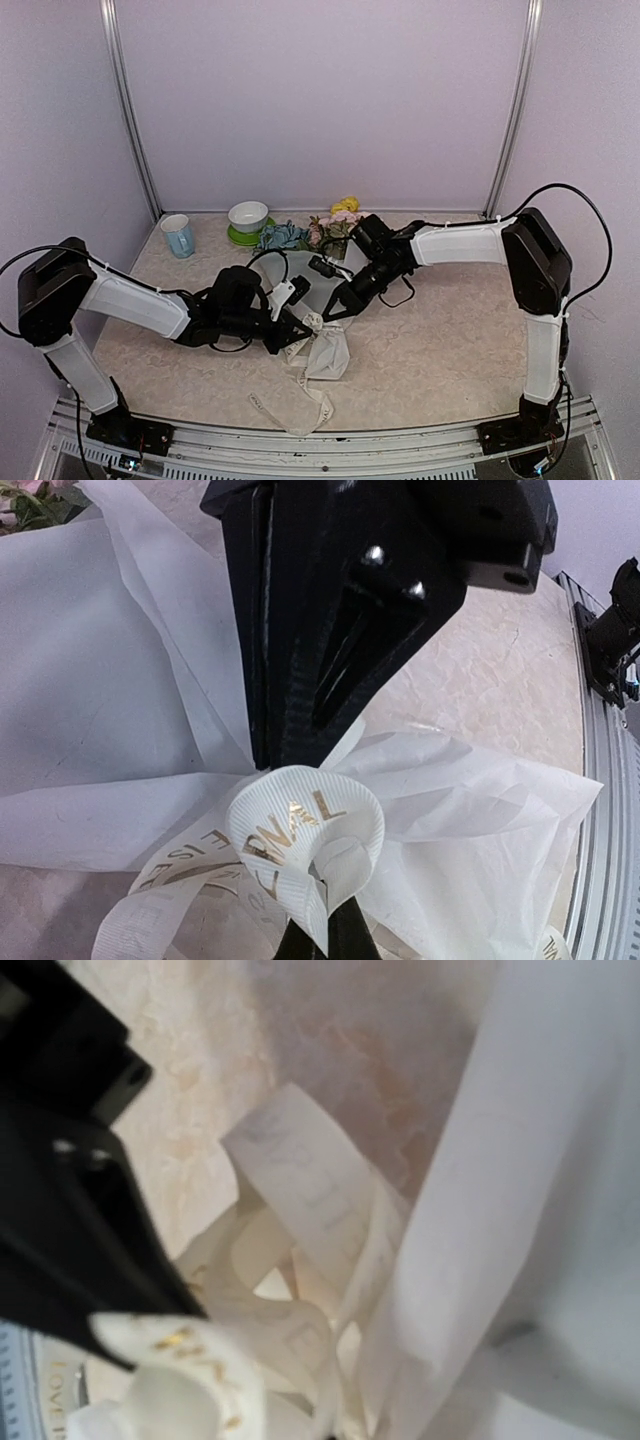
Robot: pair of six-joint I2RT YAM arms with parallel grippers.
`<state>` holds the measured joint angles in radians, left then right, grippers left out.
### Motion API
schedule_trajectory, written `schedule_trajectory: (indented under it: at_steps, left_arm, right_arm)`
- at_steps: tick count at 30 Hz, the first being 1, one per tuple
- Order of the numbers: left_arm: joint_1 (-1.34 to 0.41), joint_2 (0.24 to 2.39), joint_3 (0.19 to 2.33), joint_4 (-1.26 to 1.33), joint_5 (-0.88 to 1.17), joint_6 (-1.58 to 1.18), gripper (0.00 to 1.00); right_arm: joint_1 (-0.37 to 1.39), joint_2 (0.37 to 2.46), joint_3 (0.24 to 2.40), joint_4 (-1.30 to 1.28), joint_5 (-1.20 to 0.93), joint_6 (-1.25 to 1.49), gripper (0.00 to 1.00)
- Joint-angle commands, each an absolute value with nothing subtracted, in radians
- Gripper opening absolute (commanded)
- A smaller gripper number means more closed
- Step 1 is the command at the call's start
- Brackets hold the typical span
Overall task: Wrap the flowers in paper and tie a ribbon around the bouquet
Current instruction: Tie the half-tied ribbon around the folded bouquet.
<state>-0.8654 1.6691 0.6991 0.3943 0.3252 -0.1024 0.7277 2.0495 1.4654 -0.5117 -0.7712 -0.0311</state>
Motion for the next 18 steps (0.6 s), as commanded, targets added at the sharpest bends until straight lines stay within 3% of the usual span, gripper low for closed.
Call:
schedule_trajectory:
  at_steps: [1, 14, 18]
  left_arm:
    - [-0.857, 1.690, 0.740, 0.333, 0.337, -0.065, 0.00]
    - [-0.858, 1.757, 0.843, 0.256, 0.315, -0.042, 0.00]
    - [-0.857, 1.759, 0.847, 0.335, 0.312, -0.067, 0.00]
  right_arm:
    - [0.702, 1.988, 1.490, -0.488, -0.858, -0.007, 0.00]
    - [0.701, 1.944, 1.386, -0.315, -0.952, 0.130, 0.00]
    - [0.701, 1.944, 1.363, -0.305, -0.970, 0.143, 0.00]
